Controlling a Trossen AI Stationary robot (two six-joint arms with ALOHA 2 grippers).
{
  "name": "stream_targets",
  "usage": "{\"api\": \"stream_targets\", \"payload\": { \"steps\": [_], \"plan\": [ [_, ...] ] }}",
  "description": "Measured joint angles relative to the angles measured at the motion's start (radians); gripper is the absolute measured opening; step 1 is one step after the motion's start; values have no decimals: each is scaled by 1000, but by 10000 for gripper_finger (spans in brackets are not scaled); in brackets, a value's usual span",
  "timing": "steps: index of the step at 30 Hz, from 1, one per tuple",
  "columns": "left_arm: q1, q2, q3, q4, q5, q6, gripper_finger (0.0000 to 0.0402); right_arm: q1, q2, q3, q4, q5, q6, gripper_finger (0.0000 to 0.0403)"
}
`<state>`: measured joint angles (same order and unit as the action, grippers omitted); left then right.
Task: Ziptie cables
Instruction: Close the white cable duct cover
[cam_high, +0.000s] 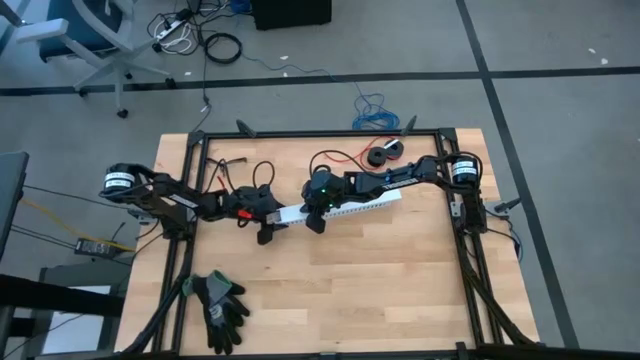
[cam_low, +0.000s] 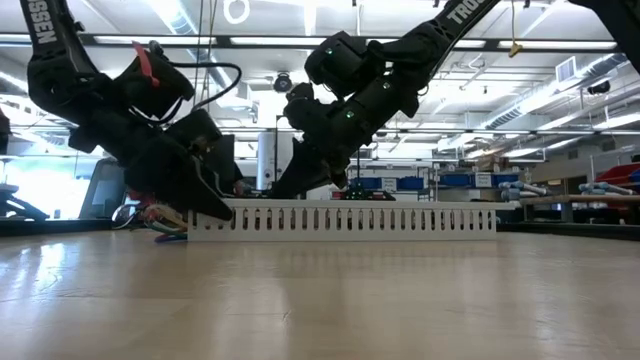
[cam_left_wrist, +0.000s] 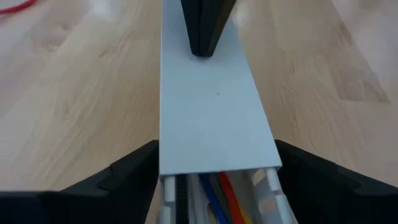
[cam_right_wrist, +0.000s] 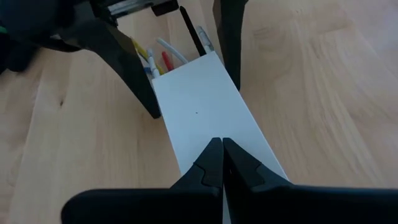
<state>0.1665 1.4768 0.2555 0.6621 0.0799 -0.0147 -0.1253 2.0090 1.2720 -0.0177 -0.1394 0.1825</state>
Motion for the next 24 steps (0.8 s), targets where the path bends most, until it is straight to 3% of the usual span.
{"api": "stream_targets", "payload": {
  "steps": [12,24],
  "plan": [
    [-11,-111,0,-243,-2,-68,294,0,-2,2,-20,-4,0,0],
    [-18,-106,0,-246,-33,-97,294,1,-6,4,-52,28,20,0]
  ]
}}
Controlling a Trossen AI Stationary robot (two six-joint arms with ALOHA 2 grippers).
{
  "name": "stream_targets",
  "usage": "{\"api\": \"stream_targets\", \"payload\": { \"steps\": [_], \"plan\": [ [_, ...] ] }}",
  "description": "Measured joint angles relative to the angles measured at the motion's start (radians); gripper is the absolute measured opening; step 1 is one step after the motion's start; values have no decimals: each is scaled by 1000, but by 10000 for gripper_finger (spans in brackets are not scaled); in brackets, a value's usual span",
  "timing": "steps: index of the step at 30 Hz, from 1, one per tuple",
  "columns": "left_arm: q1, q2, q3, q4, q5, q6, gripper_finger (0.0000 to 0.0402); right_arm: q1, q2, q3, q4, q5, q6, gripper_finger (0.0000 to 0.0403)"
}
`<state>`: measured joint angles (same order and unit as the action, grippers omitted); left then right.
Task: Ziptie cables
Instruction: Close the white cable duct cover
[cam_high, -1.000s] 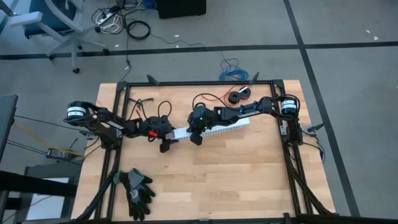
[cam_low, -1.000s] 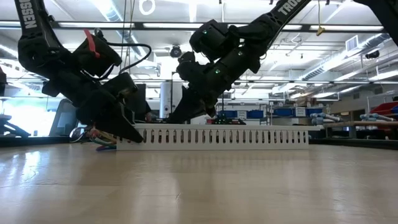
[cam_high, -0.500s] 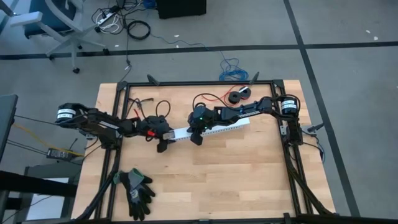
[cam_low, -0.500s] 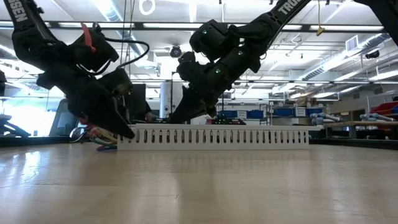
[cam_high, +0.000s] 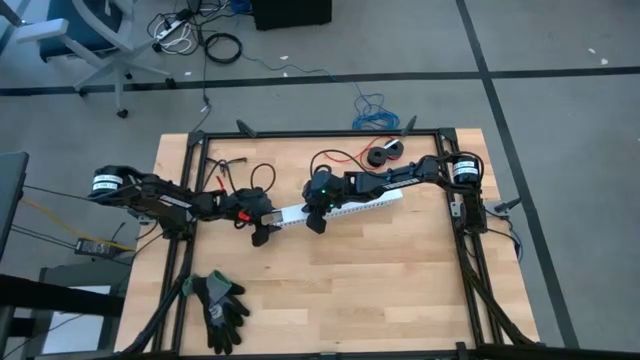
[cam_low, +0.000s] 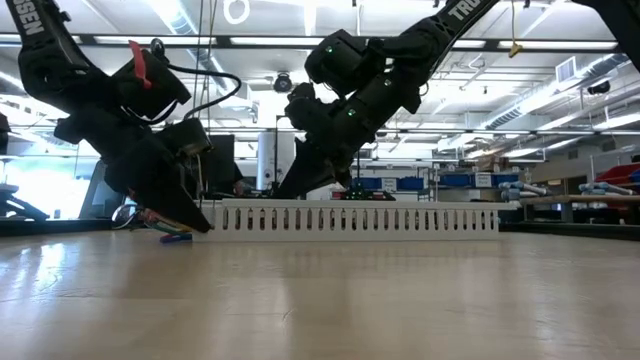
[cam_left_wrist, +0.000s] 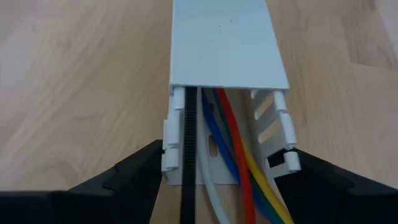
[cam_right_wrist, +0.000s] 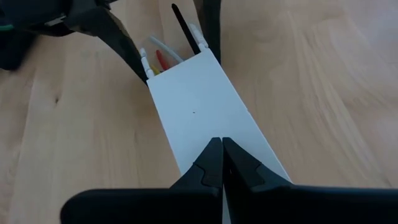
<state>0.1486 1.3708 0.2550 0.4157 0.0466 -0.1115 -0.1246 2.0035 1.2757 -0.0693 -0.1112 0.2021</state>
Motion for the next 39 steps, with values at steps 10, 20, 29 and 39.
{"api": "stream_targets", "payload": {
  "steps": [10,20,29,39],
  "plan": [
    [10,0,0,19,-13,83,294,23,-1,0,-10,31,19,0],
    [11,0,0,16,-21,85,281,31,-3,-3,7,67,40,0],
    [11,-1,0,18,-25,85,240,31,-2,-3,16,68,40,0],
    [11,-1,0,17,-36,107,238,34,-24,-5,6,81,40,0]
  ]
}}
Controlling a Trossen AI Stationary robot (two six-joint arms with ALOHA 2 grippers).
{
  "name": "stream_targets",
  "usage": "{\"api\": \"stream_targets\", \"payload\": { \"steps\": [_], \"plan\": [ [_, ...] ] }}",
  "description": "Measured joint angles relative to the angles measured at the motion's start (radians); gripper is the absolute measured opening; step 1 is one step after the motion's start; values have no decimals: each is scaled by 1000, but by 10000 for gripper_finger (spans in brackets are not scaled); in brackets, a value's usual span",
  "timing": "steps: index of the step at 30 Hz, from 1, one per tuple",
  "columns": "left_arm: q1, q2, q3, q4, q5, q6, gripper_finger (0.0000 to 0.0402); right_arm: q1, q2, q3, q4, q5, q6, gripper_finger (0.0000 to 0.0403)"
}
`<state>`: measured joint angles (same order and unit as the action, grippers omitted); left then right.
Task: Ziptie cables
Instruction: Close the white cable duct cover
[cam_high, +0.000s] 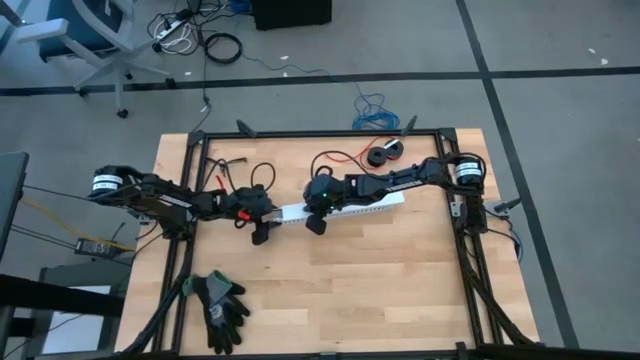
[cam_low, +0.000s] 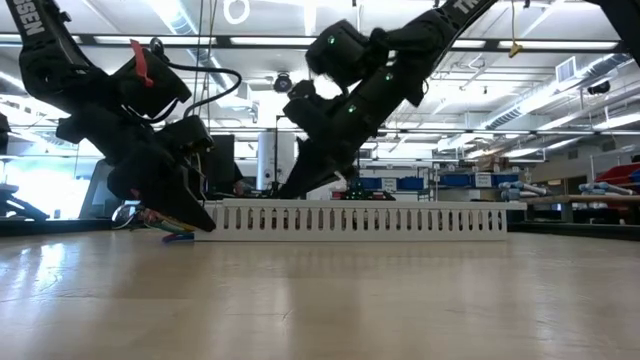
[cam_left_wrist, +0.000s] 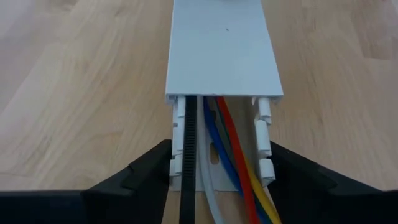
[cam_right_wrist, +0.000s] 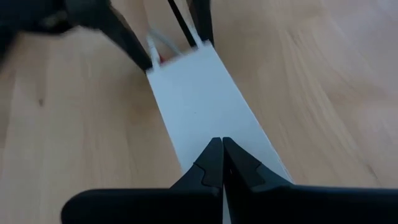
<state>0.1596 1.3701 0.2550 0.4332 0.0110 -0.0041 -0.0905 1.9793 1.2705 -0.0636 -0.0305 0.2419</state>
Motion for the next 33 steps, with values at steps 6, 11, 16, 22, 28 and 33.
{"api": "stream_targets", "payload": {
  "steps": [6,11,16,22,28,33],
  "plan": [
    [0,0,0,-2,-3,1,238,14,-82,-1,-116,47,-27,0],
    [0,0,1,-3,-4,1,237,13,-125,0,-273,92,-5,0],
    [0,0,1,-2,-4,1,237,1,-83,2,-303,64,51,0],
    [0,0,-2,6,-6,1,237,-17,25,9,-72,-44,52,0],
    [0,1,-2,12,-5,1,237,-17,41,5,42,-54,26,0],
    [0,1,-2,9,-4,0,237,-10,34,4,46,-41,-17,0]
  ]
}}
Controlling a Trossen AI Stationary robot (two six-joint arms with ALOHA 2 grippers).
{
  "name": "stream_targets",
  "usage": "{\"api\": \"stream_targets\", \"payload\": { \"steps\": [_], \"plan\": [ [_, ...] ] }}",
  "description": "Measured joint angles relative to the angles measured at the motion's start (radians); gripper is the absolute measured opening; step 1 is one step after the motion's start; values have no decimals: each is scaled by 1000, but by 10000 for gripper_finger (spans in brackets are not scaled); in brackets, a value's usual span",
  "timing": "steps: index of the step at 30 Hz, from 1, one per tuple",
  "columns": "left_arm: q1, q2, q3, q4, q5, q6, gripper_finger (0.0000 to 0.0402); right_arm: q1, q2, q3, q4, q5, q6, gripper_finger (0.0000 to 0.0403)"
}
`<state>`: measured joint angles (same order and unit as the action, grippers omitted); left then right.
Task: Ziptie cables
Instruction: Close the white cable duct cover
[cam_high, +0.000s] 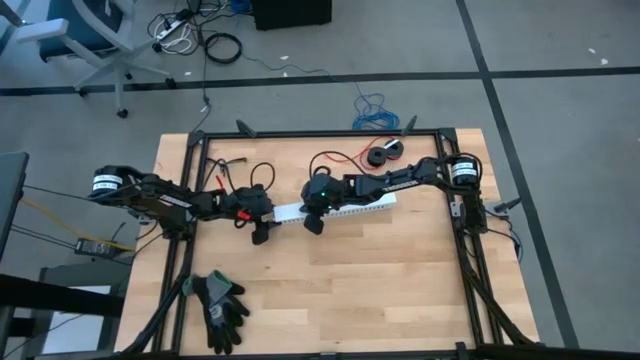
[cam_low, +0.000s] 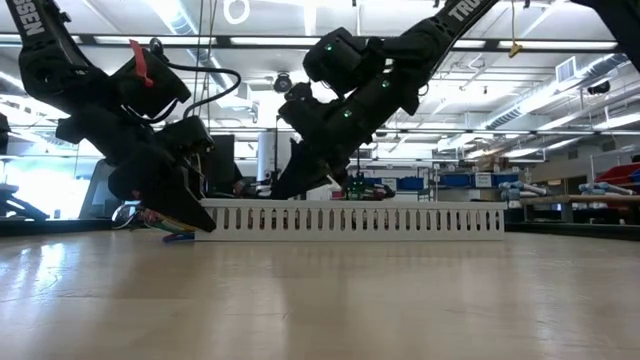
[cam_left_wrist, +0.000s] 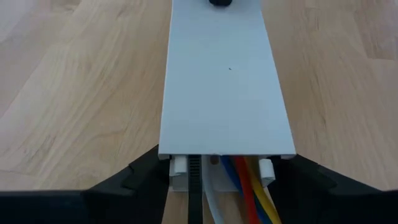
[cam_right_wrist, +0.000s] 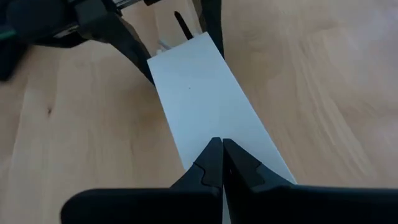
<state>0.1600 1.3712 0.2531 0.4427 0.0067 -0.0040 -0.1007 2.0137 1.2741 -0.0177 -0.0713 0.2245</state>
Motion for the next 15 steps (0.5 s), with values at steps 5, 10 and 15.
{"api": "stream_targets", "payload": {
  "steps": [5,10,15],
  "plan": [
    [0,0,3,-7,1,0,237,24,-67,-5,-50,83,-44,0],
    [0,0,3,-8,1,0,237,29,-116,-2,-210,137,-6,0],
    [0,0,3,-7,1,0,237,14,-87,-1,-226,94,34,0]
  ]
}}
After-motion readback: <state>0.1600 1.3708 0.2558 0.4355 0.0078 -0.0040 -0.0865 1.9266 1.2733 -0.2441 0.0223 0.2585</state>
